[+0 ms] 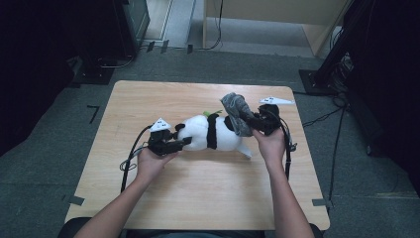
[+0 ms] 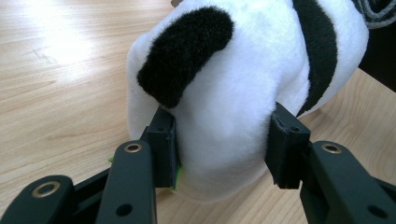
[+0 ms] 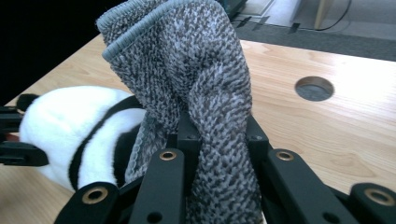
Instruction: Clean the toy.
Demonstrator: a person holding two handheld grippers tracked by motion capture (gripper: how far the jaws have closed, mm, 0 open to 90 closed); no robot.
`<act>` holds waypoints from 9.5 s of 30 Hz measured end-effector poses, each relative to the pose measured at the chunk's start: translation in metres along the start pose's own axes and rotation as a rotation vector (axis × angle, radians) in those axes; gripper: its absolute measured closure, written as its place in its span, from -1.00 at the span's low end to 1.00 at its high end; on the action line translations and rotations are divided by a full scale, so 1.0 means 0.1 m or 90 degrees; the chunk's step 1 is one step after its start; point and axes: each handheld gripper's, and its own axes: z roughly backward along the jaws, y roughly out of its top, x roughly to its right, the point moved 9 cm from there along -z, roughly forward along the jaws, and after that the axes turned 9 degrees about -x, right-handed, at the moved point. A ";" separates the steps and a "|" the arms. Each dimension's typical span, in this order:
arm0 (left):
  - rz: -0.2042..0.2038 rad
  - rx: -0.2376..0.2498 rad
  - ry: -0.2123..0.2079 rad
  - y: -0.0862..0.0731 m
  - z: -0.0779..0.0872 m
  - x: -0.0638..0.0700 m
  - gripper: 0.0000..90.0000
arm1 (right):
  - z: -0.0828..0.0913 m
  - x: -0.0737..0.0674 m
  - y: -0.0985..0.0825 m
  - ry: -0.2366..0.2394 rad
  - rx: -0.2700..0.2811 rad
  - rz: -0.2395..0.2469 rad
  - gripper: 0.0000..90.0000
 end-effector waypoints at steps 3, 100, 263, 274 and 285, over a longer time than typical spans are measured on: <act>0.006 0.000 -0.004 0.00 0.00 -0.02 0.18 | 0.03 0.09 -0.02 -0.004 0.003 -0.014 0.71; 0.018 -0.026 -0.040 0.04 0.04 -0.17 0.19 | 0.30 0.28 -0.06 0.012 0.045 -0.078 0.70; -0.014 -0.042 -0.003 -0.07 -0.15 -0.12 0.14 | -0.67 -1.16 -0.12 0.114 -0.037 0.152 0.64; -0.014 -0.043 -0.014 -0.07 -0.15 -0.15 0.14 | -0.44 -0.78 -0.04 0.095 -0.022 0.089 0.74; -0.012 -0.045 -0.018 -0.06 -0.14 -0.17 0.15 | -0.24 -0.48 0.03 0.072 0.000 0.051 0.74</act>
